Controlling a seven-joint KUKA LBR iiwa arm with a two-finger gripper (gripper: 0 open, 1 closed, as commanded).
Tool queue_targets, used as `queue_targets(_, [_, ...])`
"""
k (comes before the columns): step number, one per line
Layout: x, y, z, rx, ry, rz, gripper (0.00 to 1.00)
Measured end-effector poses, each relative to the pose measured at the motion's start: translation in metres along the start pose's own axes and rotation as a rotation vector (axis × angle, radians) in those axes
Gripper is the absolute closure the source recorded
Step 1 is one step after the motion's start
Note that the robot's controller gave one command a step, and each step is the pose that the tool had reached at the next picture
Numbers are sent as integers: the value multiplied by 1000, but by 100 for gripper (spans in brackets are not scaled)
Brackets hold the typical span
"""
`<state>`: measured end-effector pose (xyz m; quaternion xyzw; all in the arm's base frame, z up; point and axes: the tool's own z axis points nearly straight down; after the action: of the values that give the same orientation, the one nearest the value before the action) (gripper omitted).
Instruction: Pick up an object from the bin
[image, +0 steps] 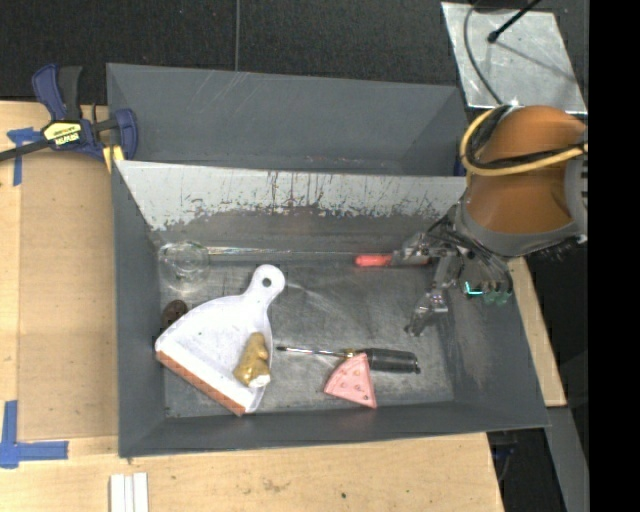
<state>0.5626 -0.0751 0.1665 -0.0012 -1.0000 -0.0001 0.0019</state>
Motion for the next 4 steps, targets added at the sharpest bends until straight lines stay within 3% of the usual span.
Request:
queue_targets(1, [-2,0,-4,1,-8,-2,0])
queue_targets(2, [21,31,48,1,-12,70,0])
queue_targets(3, [53,13,53,-1,2,128,0])
queue_targets(4, [67,-14,25,4,-12,128,0])
